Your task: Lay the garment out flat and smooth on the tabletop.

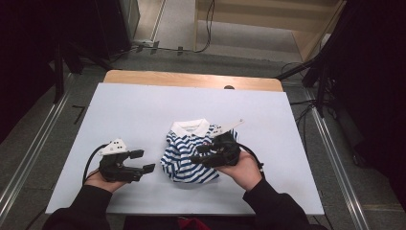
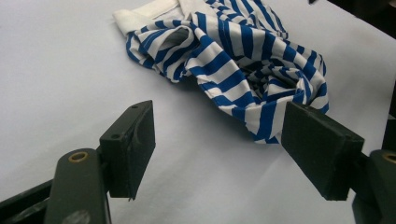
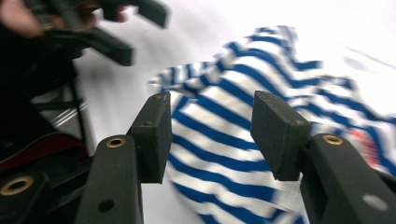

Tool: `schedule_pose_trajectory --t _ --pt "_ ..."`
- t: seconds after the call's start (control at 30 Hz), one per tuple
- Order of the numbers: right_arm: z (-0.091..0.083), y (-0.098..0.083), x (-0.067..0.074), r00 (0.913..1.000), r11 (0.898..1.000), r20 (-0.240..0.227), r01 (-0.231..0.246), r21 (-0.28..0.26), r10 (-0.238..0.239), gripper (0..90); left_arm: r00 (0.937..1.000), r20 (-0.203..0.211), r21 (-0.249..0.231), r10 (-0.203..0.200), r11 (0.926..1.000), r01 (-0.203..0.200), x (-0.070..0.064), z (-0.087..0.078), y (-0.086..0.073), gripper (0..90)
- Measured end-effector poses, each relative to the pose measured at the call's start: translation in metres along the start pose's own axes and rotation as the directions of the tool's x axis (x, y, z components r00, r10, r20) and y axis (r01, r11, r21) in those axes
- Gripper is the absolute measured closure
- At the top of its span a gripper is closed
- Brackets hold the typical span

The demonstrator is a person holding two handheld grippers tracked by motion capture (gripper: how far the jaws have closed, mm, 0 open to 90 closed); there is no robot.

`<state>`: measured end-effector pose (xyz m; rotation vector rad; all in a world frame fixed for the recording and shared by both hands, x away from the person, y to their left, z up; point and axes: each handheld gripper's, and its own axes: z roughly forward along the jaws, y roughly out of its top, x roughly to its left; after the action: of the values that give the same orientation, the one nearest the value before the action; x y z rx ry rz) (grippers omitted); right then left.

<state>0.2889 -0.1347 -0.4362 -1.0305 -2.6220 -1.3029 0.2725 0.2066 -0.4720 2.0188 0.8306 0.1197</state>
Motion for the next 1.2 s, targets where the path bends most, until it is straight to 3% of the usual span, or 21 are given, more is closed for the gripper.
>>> schedule_pose_trajectory --t 0.1,0.33,0.5,0.67,0.8,0.9,1.03,1.2 --pt "-0.004 -0.003 -0.015 0.9988 1.0 0.049 0.0 -0.01 0.0 43.9 1.0 0.003 0.008 -0.003 1.0 0.003 -0.003 0.001 0.004 26.9" --pt "-0.009 -0.012 -0.048 0.9901 0.998 0.122 -0.067 -0.017 0.068 41.7 0.9996 0.026 -0.005 0.013 0.9999 -0.013 -0.018 0.008 0.018 31.1" --pt "-0.012 -0.018 -0.07 0.9761 0.993 0.185 -0.114 -0.015 0.114 41.2 0.9986 0.053 -0.017 0.007 0.9998 -0.006 -0.028 0.013 0.032 33.6" --pt "-0.015 -0.022 -0.087 0.9615 0.989 0.23 -0.149 -0.023 0.15 40.4 0.998 0.063 0.002 -0.011 0.9999 0.011 -0.034 0.031 0.046 33.9" --pt "-0.015 -0.024 -0.098 0.9557 0.986 0.243 -0.159 -0.048 0.166 39.6 0.9989 0.046 0.037 -0.006 0.9993 0.004 -0.038 0.048 0.054 27.2" --pt "-0.012 -0.024 -0.104 0.9556 0.986 0.243 -0.156 -0.06 0.166 38.2 0.9977 0.062 0.055 -0.026 0.9982 0.023 -0.04 0.059 0.058 22.1" --pt "-0.004 -0.02 -0.113 0.9537 0.988 0.258 -0.145 -0.056 0.155 37.7 0.9985 0.044 0.09 -0.033 0.9956 0.029 -0.039 0.074 0.058 24.0" --pt "0.005 -0.012 -0.123 0.9453 0.987 0.284 -0.151 -0.053 0.16 37.9 0.9985 0.033 0.097 -0.043 0.9945 0.04 -0.041 0.084 0.054 28.8"
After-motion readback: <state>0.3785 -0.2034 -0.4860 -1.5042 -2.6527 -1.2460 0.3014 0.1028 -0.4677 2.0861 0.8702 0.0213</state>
